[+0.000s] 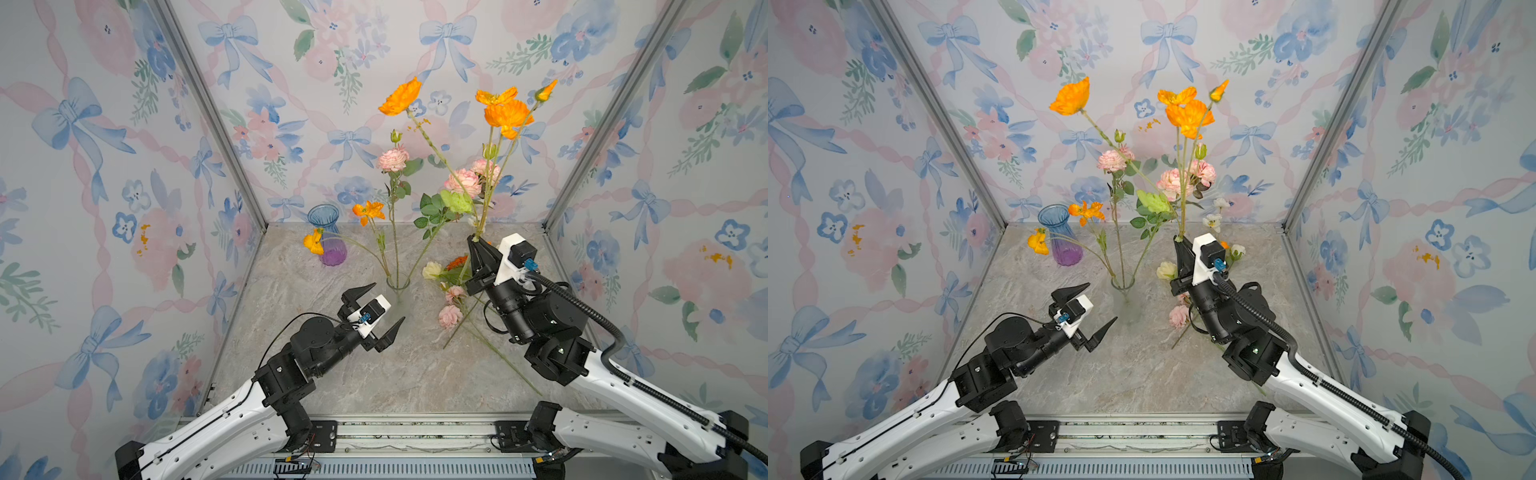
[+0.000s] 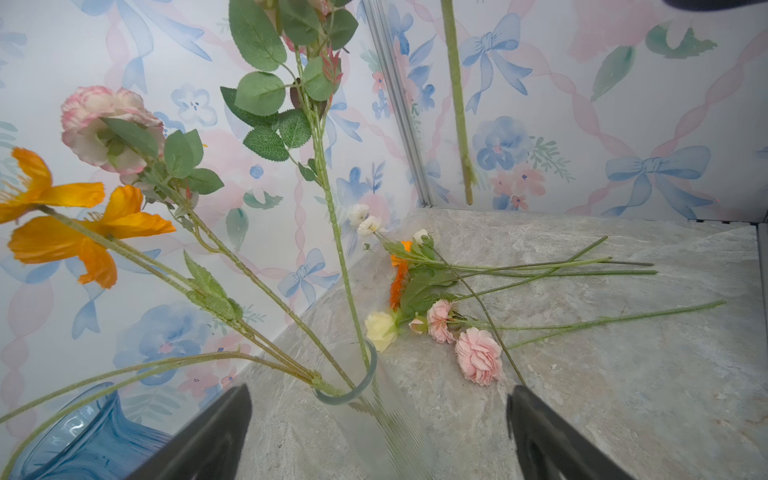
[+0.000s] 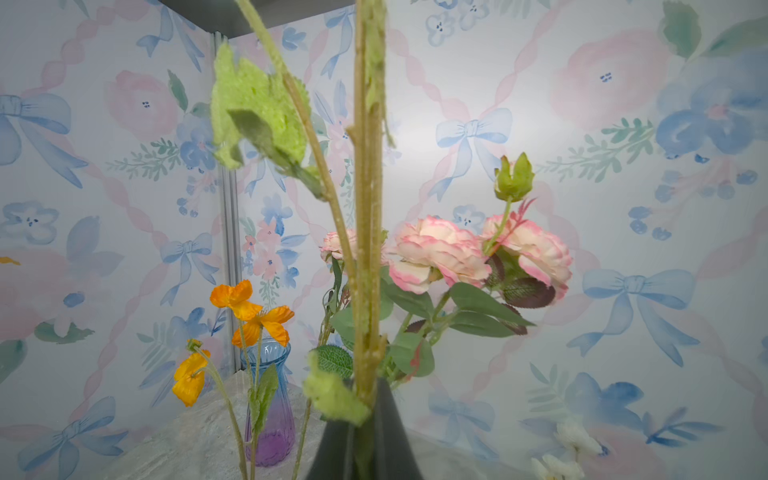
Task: Arrange the flowers into the vase
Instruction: 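Carry the poppies to the clear vase and lower stems in with right gripper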
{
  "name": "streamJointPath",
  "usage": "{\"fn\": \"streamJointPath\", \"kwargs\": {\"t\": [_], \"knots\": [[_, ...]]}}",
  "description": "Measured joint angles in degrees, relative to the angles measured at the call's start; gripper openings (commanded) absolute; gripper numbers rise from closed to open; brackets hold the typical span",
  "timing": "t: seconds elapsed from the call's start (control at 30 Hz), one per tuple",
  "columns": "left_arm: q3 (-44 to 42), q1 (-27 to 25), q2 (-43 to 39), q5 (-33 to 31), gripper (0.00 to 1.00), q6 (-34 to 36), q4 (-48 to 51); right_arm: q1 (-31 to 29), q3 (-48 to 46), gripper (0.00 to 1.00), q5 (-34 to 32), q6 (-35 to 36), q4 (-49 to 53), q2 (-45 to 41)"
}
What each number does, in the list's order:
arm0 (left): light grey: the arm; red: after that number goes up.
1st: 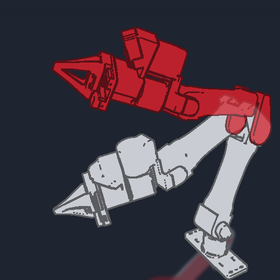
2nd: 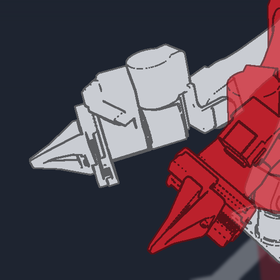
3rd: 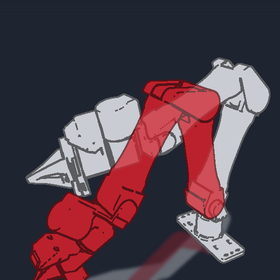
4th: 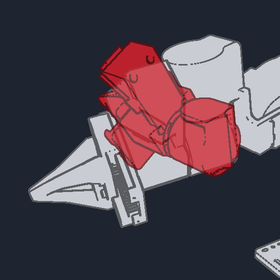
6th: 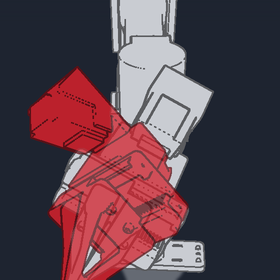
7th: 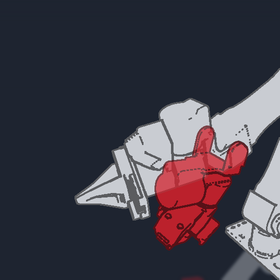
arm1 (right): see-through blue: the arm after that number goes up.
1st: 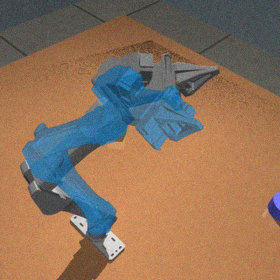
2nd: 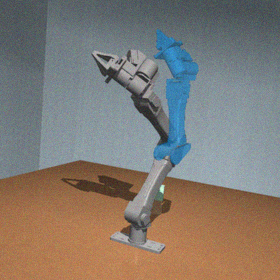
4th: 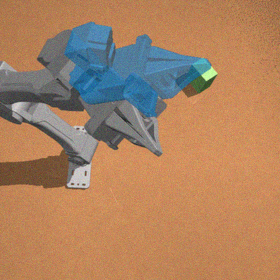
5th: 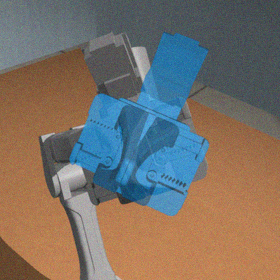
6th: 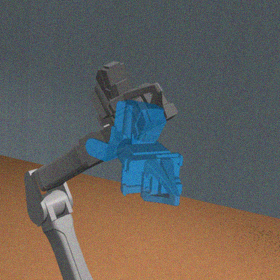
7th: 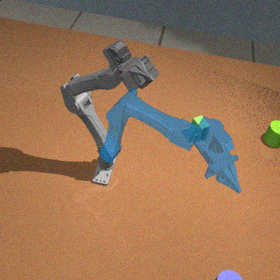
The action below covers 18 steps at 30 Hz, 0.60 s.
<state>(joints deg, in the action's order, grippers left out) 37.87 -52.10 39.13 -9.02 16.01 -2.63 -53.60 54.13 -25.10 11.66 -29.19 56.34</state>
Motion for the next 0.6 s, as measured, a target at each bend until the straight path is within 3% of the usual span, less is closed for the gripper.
{"fn": "streamJointPath", "kwargs": {"t": [0.4,0.6], "knots": [[-1.5,0.1,-8.4,-3.5,0.98,-0.2,0.2,-3.9,5.9,0.00,5.2,1.8,-13.8,13.5],[-1.8,0.8,-8.7,-4.2,0.98,-0.2,0.3,-4.3,5.8,0.00,5.9,1.9,-21.3,20.9]]}}
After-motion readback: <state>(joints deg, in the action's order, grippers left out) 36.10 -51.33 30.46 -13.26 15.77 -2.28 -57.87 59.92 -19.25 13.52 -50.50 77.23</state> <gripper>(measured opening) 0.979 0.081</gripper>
